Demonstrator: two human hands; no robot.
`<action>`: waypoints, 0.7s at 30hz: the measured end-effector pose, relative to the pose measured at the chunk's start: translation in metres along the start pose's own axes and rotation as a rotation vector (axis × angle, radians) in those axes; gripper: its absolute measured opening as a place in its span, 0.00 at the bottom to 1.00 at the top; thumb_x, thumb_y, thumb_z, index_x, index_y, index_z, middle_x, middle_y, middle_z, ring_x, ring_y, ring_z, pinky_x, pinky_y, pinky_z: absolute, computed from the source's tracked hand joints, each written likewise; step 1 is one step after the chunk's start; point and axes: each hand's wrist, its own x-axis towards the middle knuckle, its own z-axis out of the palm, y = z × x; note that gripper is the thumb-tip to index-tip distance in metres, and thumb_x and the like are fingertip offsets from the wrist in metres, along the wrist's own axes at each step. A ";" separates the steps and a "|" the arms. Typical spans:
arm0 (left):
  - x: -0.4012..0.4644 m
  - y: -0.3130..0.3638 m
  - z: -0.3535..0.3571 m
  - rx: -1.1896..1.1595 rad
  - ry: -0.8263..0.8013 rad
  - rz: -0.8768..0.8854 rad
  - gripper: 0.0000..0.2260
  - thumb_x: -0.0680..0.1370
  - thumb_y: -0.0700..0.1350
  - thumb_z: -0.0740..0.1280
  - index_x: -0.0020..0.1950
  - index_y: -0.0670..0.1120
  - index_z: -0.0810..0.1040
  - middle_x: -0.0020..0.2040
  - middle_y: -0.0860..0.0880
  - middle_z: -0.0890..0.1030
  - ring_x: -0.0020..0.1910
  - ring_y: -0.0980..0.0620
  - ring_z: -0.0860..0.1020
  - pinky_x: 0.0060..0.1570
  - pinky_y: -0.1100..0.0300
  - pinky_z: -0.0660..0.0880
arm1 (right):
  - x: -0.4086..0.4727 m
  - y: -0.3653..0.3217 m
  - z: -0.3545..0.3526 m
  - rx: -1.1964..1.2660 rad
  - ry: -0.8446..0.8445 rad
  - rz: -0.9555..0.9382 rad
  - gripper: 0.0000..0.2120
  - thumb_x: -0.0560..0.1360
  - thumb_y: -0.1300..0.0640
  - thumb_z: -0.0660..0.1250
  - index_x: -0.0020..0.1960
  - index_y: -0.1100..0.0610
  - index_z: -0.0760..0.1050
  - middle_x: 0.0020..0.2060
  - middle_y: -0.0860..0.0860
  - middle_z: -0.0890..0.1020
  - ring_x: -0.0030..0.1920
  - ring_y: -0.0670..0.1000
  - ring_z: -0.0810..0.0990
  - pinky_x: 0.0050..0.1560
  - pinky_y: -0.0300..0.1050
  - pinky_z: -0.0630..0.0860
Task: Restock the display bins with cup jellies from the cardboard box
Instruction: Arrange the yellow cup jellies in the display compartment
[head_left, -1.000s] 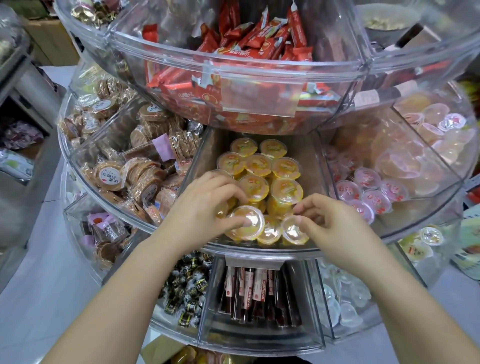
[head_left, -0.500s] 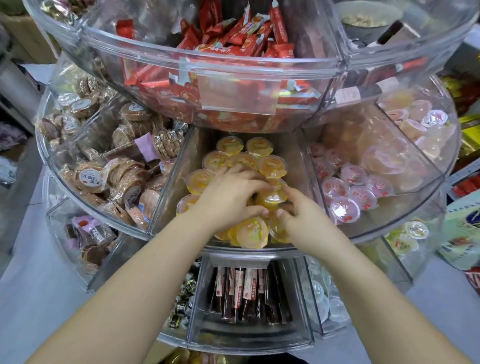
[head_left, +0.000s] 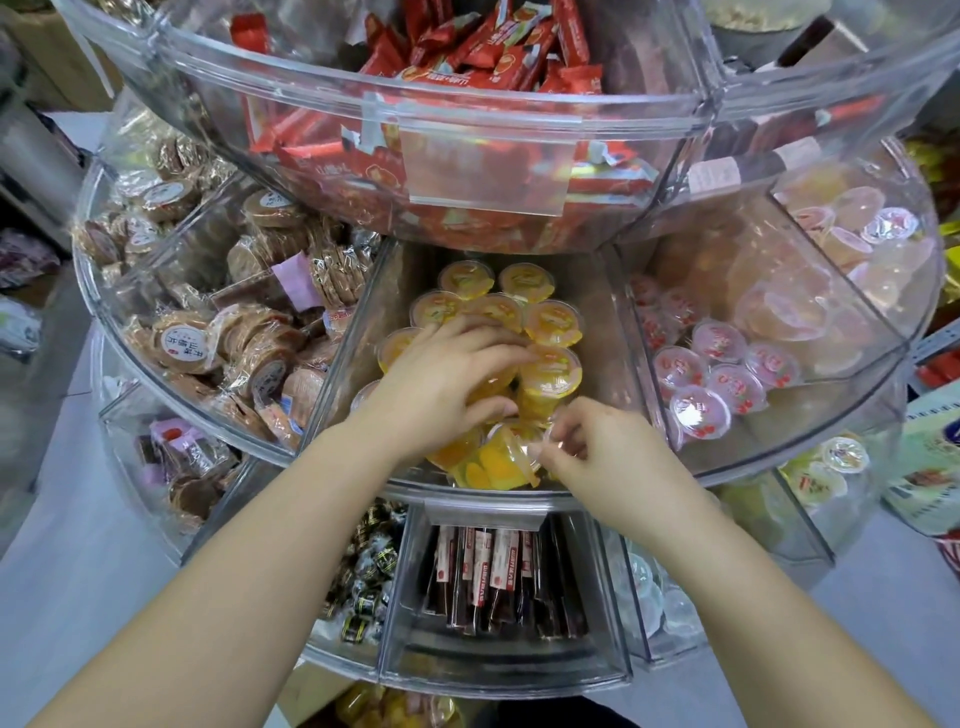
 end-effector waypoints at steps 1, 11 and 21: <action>-0.003 -0.001 -0.004 -0.007 0.051 -0.002 0.19 0.72 0.49 0.71 0.62 0.50 0.76 0.62 0.51 0.78 0.63 0.45 0.71 0.59 0.46 0.69 | 0.003 -0.001 0.001 -0.036 -0.064 0.024 0.14 0.73 0.44 0.66 0.50 0.54 0.74 0.43 0.50 0.80 0.47 0.53 0.78 0.44 0.45 0.73; -0.032 -0.001 -0.010 0.138 -0.100 0.016 0.18 0.67 0.63 0.69 0.52 0.56 0.81 0.50 0.57 0.80 0.52 0.52 0.70 0.44 0.60 0.56 | 0.029 -0.007 0.004 -0.064 -0.486 0.031 0.21 0.68 0.39 0.69 0.57 0.47 0.74 0.44 0.45 0.77 0.47 0.49 0.76 0.42 0.39 0.71; -0.040 0.001 -0.011 -0.120 0.015 -0.144 0.10 0.73 0.49 0.70 0.54 0.52 0.81 0.48 0.54 0.82 0.49 0.54 0.75 0.50 0.61 0.69 | 0.028 -0.001 0.005 0.090 -0.378 0.092 0.27 0.59 0.39 0.74 0.48 0.51 0.68 0.41 0.44 0.74 0.40 0.44 0.73 0.40 0.43 0.71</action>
